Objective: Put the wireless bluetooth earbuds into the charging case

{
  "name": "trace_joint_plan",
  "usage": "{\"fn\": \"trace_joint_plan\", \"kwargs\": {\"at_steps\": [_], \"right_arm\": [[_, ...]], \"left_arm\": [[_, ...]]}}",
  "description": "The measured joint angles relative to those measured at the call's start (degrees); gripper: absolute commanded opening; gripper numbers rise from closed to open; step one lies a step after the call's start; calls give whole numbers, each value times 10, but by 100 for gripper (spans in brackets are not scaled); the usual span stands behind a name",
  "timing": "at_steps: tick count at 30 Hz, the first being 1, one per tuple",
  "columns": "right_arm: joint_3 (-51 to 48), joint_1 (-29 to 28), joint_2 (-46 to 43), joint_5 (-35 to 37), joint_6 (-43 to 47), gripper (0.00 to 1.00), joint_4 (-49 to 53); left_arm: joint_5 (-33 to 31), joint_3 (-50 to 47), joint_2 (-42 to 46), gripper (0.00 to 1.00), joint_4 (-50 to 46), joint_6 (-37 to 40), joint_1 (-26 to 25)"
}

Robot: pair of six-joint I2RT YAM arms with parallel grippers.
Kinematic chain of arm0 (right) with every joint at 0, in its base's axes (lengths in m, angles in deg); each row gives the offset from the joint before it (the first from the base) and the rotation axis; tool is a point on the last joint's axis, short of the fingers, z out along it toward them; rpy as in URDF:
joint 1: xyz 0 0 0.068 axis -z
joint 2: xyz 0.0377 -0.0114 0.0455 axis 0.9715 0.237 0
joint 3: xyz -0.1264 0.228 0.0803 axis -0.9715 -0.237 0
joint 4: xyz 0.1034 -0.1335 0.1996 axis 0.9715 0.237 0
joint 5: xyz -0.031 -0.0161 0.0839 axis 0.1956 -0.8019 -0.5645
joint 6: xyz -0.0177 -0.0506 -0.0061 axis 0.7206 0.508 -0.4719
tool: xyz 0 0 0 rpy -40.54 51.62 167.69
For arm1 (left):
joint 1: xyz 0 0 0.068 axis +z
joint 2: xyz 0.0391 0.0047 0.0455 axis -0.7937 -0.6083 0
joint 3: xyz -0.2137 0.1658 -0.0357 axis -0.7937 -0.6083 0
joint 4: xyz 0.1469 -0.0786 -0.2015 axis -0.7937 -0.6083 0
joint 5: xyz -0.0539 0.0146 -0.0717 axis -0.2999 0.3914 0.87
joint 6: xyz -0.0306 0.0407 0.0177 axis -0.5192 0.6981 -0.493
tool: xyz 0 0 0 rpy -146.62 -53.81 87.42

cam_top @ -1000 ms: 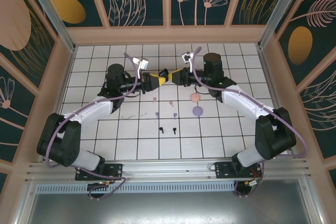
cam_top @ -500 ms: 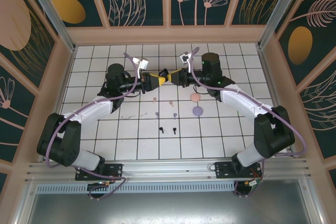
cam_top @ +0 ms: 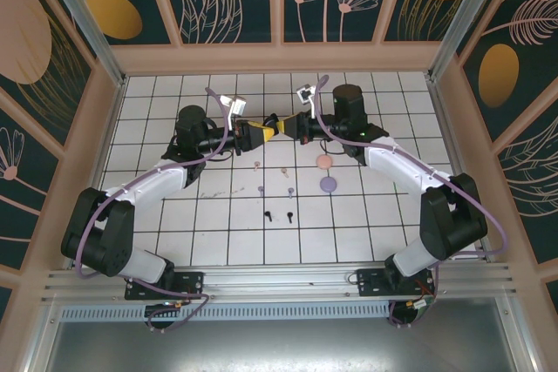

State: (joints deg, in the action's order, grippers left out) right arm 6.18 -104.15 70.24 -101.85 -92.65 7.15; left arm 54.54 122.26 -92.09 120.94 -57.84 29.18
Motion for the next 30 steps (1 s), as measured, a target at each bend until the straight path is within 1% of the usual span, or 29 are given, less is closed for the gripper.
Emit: {"fn": "trace_joint_plan", "kwargs": {"at_steps": [1, 2, 4, 5, 7, 10, 13, 17, 20, 23, 26, 30], "right_arm": [[1, 0, 0, 2, 1, 0, 3], [3, 0, 0, 3, 3, 0, 6], [10, -1, 0, 12, 9, 0, 20], [16, -1, 0, 21, 14, 0, 30], [31, -1, 2, 40, 25, 0, 52], [63, -1, 12, 72, 50, 0, 90], [90, -1, 23, 102, 84, 0, 131], [132, -1, 52, 148, 150, 0, 195], [163, 1, 78, 182, 205, 0, 240], [183, 4, 95, 201, 253, 0, 279], [188, 8, 98, 202, 288, 0, 306], [188, 10, 98, 193, 319, 0, 328]], "left_arm": [[-3, 0, 0, 41, 0, 3, 0], [-8, 0, 0, 51, -1, 8, 0], [-23, 0, 1, 62, -12, 20, -2], [-34, 0, 2, 67, -22, 28, -2], [-54, 0, 8, 72, -49, 49, -2], [-80, 13, 21, 77, -108, 90, -2], [-100, 50, 32, 82, -177, 140, -2], [-113, 111, 35, 84, -264, 206, 1], [-115, 169, 23, 83, -342, 258, 5], [-110, 229, -10, 80, -415, 307, 10], [-103, 272, -49, 75, -484, 349, 13], [-82, 317, -104, 65, -569, 392, 16]]}}
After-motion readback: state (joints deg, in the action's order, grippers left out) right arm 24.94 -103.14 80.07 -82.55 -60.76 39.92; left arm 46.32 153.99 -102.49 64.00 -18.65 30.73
